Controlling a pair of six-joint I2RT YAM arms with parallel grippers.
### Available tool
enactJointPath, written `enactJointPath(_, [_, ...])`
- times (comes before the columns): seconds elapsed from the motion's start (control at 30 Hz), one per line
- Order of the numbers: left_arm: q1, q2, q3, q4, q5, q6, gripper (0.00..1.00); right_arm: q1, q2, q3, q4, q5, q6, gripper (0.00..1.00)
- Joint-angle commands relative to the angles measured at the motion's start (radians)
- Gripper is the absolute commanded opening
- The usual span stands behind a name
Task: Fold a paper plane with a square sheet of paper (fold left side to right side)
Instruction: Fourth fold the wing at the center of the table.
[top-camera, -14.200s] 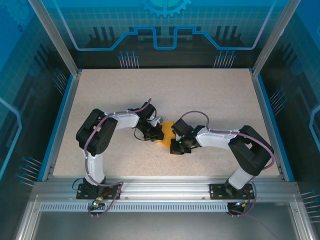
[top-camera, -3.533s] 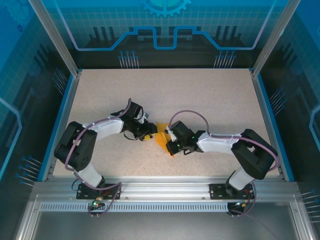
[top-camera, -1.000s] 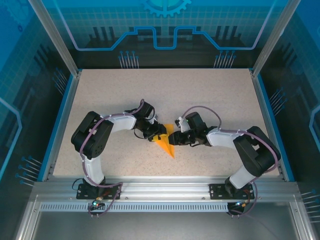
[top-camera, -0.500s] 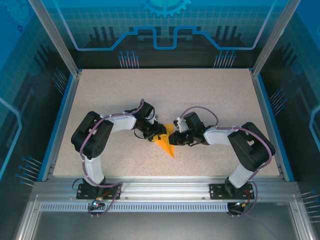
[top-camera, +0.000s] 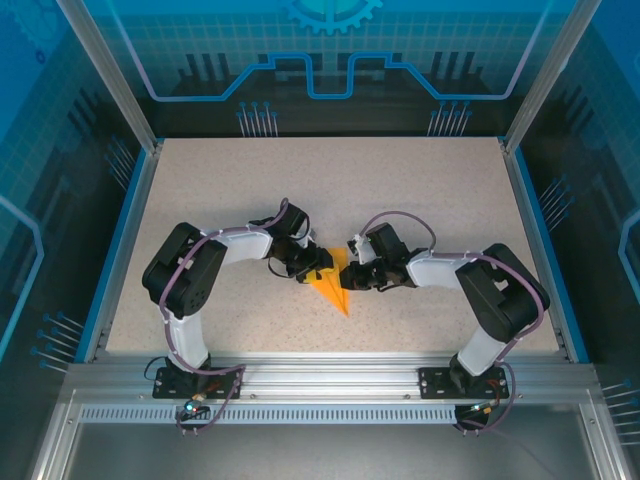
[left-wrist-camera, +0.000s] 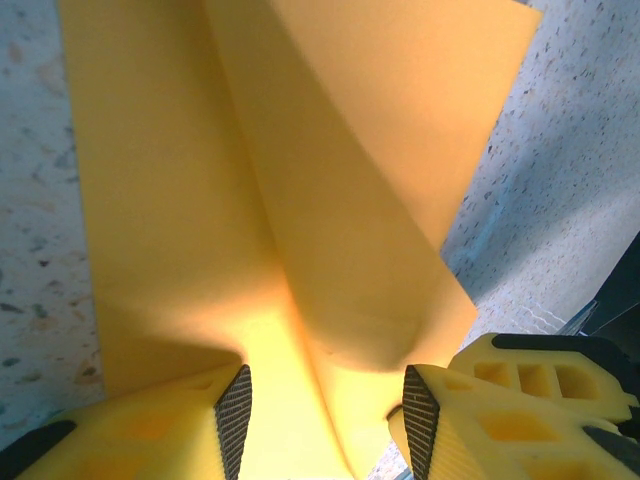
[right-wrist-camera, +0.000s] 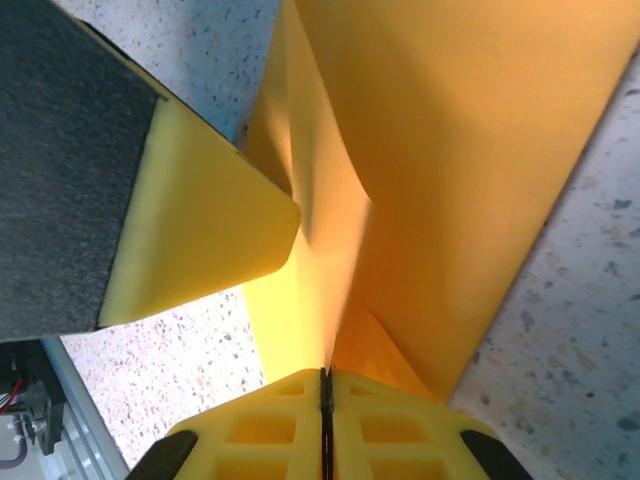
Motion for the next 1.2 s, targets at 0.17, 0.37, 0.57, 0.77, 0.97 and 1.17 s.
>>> enactJointPath(0.17, [-0.009,0.025,-0.002,-0.064,-0.034,0.005,0.49,0.006,0.019,0.033,-0.057,0.043,-0.031,0.09])
enactJointPath(0.37, [-0.009,0.024,-0.003,-0.063,-0.035,0.006,0.49,0.006,0.029,0.034,-0.068,0.051,-0.033,0.10])
enactJointPath(0.57, [-0.009,0.025,-0.005,-0.063,-0.034,0.006,0.49,0.005,0.032,0.036,-0.076,0.064,-0.033,0.10])
enactJointPath(0.77, [-0.008,0.024,-0.005,-0.063,-0.034,0.005,0.49,0.005,0.036,0.038,-0.087,0.073,-0.034,0.10])
enactJointPath(0.97, [-0.010,0.024,-0.005,-0.062,-0.036,0.006,0.49,0.006,0.038,0.033,-0.092,0.075,-0.036,0.10])
enactJointPath(1.17, [-0.009,0.024,-0.005,-0.062,-0.036,0.006,0.49,0.007,0.045,0.026,-0.093,0.075,-0.035,0.10])
